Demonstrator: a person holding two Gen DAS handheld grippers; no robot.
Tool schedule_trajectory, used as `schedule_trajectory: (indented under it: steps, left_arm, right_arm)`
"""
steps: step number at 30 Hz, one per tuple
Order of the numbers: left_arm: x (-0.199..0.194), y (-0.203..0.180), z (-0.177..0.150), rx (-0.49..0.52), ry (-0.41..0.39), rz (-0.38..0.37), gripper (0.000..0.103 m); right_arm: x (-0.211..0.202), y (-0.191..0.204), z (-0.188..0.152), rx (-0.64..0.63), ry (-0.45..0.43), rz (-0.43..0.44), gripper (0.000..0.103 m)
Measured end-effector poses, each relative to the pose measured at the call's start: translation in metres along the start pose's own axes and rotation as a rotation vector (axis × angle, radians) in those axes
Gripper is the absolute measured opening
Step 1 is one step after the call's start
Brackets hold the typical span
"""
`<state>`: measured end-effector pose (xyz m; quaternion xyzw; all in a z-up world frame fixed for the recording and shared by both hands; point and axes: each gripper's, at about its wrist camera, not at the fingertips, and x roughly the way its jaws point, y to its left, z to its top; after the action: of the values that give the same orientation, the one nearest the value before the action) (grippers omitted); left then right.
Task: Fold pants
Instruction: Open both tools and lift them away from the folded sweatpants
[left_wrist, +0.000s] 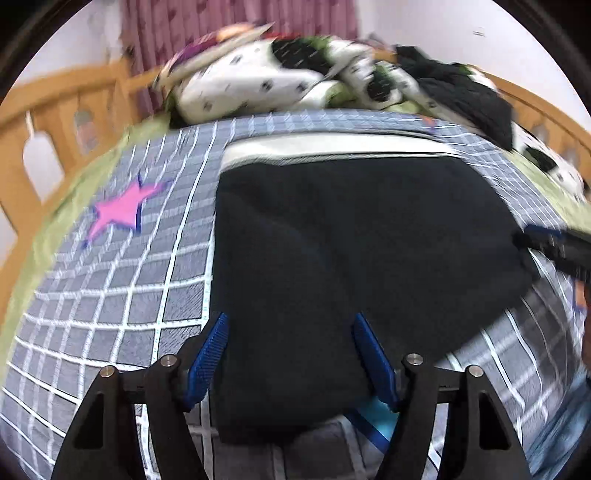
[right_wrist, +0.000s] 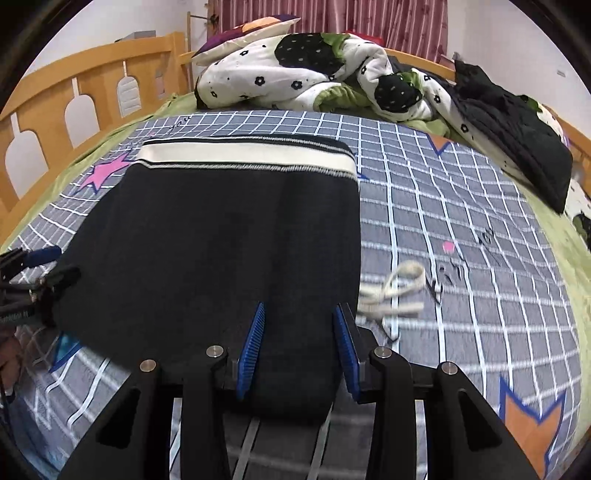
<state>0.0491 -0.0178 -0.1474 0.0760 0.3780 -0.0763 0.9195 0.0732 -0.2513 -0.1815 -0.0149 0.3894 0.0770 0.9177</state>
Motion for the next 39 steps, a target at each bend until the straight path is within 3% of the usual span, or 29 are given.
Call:
schedule_trajectory:
  steps: [3, 6, 9, 11, 13, 15, 18, 24, 29, 35, 39]
  left_arm:
    - [-0.009, -0.023, 0.000, 0.087, -0.033, -0.016, 0.067]
    - [0.000, -0.030, 0.001, 0.065, -0.008, -0.026, 0.067]
    - [0.006, -0.017, -0.008, 0.024, 0.008, 0.040, 0.071]
    - [0.003, 0.003, -0.014, -0.033, 0.010, 0.003, 0.071]
    - [0.001, 0.026, -0.021, -0.079, 0.026, -0.002, 0.071]
    - [0.000, 0.046, -0.031, -0.133, 0.045, -0.070, 0.071]
    - [-0.001, 0.061, -0.040, -0.217, 0.064, -0.114, 0.071]
    - [-0.019, 0.053, -0.038, -0.189, 0.072, -0.032, 0.069]
    - [-0.067, 0.051, -0.030, -0.193, 0.007, -0.022, 0.069]
    - [-0.119, 0.044, -0.017, -0.225, -0.037, -0.046, 0.069]
    - [-0.140, 0.031, -0.008, -0.209, -0.059, -0.011, 0.069]
  right_arm:
    - [-0.021, -0.001, -0.003, 0.087, -0.097, 0.099, 0.036]
    - [-0.020, 0.017, -0.001, 0.058, -0.103, 0.127, 0.036]
    - [0.004, 0.034, -0.009, -0.022, -0.016, 0.072, 0.036]
    - [0.002, 0.039, -0.016, -0.068, -0.034, 0.044, 0.036]
    - [0.001, 0.033, -0.020, -0.040, -0.008, 0.049, 0.036]
    - [0.003, 0.019, -0.025, 0.026, 0.023, 0.057, 0.036]
    - [0.005, 0.009, -0.027, 0.068, 0.043, 0.047, 0.035]
    - [-0.008, -0.001, -0.025, 0.126, 0.063, -0.057, 0.035]
    - [-0.045, -0.025, -0.024, 0.255, 0.031, -0.062, 0.035]
    - [-0.116, -0.023, -0.022, 0.302, -0.070, -0.036, 0.042]
    - [-0.147, -0.009, -0.019, 0.277, -0.091, -0.062, 0.043]
